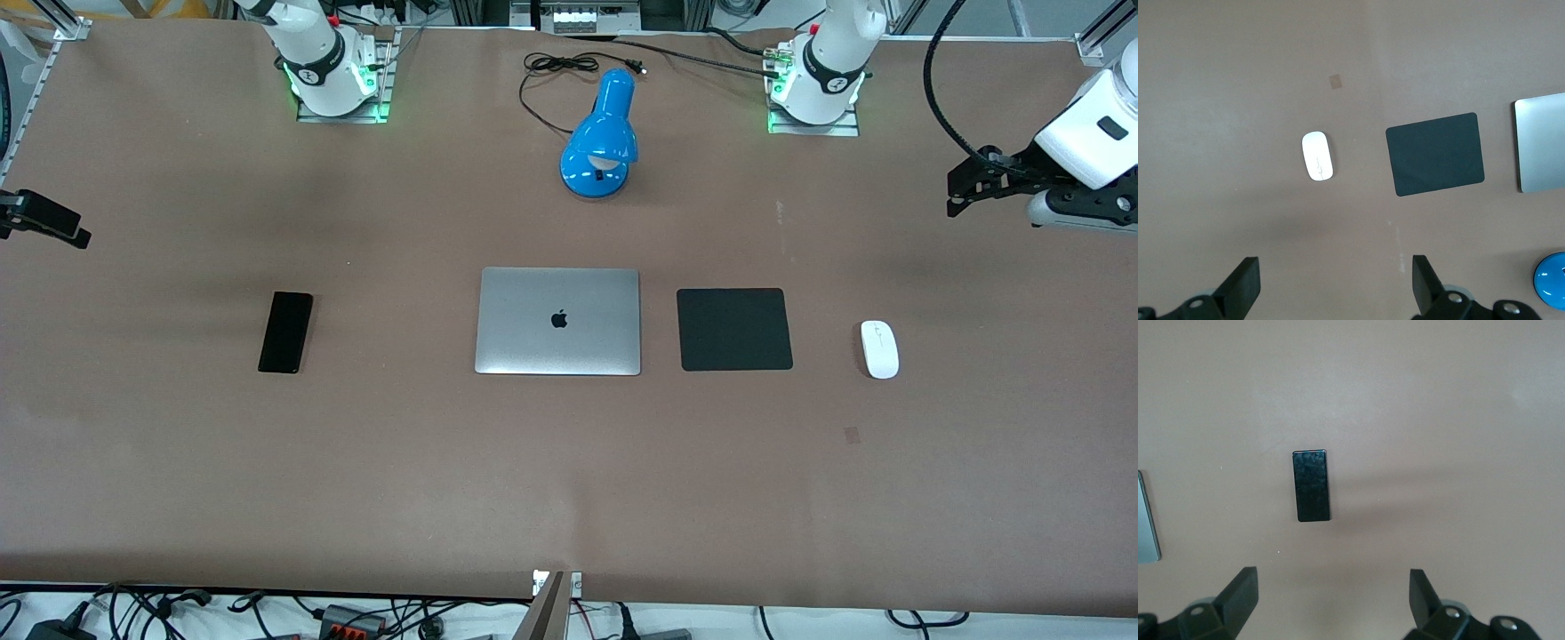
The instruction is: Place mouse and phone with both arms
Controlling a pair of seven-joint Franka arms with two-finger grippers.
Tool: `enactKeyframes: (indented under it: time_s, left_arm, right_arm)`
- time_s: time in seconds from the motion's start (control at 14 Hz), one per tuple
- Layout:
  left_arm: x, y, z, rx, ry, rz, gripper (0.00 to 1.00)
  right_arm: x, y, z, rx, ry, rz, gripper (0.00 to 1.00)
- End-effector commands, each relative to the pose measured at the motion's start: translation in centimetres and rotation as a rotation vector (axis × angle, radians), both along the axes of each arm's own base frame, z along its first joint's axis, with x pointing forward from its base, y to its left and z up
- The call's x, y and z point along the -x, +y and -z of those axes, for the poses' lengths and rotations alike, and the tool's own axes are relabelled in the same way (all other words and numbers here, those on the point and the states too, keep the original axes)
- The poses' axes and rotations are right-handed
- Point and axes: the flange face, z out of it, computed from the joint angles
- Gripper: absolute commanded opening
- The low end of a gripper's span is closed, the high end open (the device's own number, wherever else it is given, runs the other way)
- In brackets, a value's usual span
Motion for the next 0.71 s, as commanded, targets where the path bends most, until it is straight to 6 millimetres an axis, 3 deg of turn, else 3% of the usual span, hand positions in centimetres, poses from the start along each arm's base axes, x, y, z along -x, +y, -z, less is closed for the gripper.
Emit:
enactKeyframes:
  time_s: [0.0, 0.29, 0.36, 0.64]
  left_arm:
    - [-0.3, -0.2, -0.5, 0.014, 0.005, -0.007, 1.00]
    - [-0.3, -0.2, -0.5, 0.014, 0.008, -0.007, 1.00]
    - [-0.3, -0.2, -0.5, 0.014, 0.008, -0.007, 1.00]
    - [-0.4, 0.0, -0.1, 0.012, 0.024, -0.004, 1.00]
  right_arm:
    - [0.1, 0.1, -0.4, 0.002, 0.002, -0.005, 1.00]
    - [0.0, -0.1, -0.4, 0.004, 0.001, -0.008, 1.00]
    - [-0.3, -0.3, 0.4, 0.002, 0.017, -0.011, 1.00]
    - [-3.8, 0.4, 9.7, -0.011, 0.161, -0.007, 1.00]
